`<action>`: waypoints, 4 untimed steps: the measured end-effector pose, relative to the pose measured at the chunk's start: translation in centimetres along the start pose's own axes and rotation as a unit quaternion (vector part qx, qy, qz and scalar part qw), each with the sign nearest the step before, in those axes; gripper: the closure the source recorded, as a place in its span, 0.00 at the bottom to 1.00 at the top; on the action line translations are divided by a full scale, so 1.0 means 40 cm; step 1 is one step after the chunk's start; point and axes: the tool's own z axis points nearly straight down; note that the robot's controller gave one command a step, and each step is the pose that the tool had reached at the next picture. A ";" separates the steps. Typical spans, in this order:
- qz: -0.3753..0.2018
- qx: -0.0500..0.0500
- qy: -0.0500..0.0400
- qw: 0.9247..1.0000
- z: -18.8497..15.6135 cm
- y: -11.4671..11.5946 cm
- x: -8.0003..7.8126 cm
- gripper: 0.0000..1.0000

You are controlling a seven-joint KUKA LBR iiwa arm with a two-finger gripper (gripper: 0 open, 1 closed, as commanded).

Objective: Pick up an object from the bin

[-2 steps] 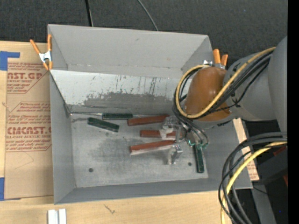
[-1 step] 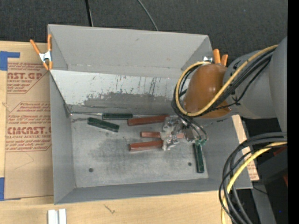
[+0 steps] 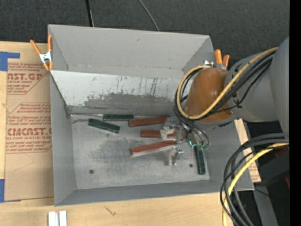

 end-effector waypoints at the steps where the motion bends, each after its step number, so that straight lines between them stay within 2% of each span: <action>1: 0.000 0.000 -0.015 1.000 -0.014 0.004 -0.020 1.00; 2: -0.001 -0.002 0.005 1.000 0.015 0.006 0.010 0.00; 3: 0.000 -0.001 -0.001 1.000 0.005 0.005 -0.001 1.00; 4: -0.001 -0.002 0.005 1.000 0.015 0.006 0.010 0.00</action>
Offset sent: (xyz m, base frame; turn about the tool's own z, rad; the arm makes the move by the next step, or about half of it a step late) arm 0.0000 0.0000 0.0000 0.0000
